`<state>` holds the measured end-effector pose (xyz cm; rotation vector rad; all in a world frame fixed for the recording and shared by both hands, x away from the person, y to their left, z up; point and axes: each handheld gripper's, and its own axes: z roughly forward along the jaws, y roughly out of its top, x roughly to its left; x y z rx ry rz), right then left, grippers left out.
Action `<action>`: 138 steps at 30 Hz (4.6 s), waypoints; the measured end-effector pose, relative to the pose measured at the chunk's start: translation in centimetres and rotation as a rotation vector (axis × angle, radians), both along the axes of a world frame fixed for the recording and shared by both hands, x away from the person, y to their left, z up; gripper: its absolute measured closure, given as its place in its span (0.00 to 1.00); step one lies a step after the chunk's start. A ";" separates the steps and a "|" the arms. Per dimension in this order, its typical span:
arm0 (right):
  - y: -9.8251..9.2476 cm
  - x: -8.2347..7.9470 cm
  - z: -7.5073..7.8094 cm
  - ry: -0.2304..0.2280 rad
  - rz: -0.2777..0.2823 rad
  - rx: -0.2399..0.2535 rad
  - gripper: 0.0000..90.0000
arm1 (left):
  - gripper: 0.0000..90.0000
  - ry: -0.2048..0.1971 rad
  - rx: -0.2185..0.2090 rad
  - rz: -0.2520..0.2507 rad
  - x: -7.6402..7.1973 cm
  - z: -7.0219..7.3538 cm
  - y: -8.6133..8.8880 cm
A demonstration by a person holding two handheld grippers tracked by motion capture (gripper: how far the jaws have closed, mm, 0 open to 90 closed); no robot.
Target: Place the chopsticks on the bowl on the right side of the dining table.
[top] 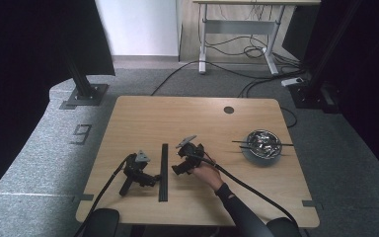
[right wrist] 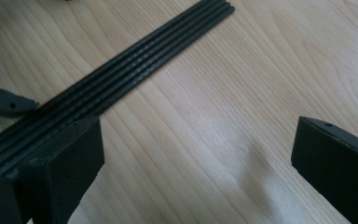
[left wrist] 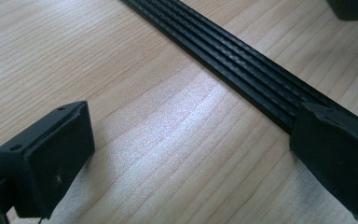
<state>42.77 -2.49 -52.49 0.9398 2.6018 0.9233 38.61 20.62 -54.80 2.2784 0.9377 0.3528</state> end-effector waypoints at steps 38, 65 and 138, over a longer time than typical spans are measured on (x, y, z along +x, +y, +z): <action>3.0 1.0 -1.5 0.014 -0.018 -0.067 0.02 | 0.00 0.000 0.002 -0.001 0.0 0.0 0.0; 0.8 3.9 -1.4 -0.007 -0.133 -0.091 0.03 | 0.00 0.002 0.002 -0.001 0.0 0.0 0.0; -12.4 -1.8 0.4 0.180 -0.026 -0.158 0.95 | 0.00 0.001 -0.002 0.003 0.0 0.0 0.0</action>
